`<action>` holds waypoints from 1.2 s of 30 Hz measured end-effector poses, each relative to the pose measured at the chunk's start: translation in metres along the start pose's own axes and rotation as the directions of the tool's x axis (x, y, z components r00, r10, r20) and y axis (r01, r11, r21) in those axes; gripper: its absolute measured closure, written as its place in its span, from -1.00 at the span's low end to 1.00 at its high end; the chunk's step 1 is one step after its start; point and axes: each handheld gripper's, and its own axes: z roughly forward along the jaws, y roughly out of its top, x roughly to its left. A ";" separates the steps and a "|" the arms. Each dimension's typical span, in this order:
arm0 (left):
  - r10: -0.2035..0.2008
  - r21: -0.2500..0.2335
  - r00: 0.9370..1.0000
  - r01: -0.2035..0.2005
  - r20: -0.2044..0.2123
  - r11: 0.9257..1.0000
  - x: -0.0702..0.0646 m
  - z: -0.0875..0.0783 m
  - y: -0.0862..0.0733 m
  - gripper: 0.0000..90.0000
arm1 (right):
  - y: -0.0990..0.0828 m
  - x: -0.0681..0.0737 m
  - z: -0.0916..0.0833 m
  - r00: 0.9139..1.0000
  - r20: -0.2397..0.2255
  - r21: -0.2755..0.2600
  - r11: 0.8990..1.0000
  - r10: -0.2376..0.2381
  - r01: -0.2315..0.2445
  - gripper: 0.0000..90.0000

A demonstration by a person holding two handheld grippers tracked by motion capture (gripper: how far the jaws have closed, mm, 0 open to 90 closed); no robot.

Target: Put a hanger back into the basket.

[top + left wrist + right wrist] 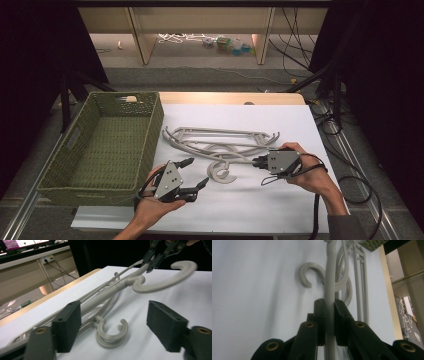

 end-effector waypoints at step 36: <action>0.271 0.120 0.943 -0.297 0.193 0.947 0.006 0.044 -0.001 0.48 | 0.013 0.008 -0.001 0.994 -0.103 -0.029 0.999 -0.028 0.025 0.83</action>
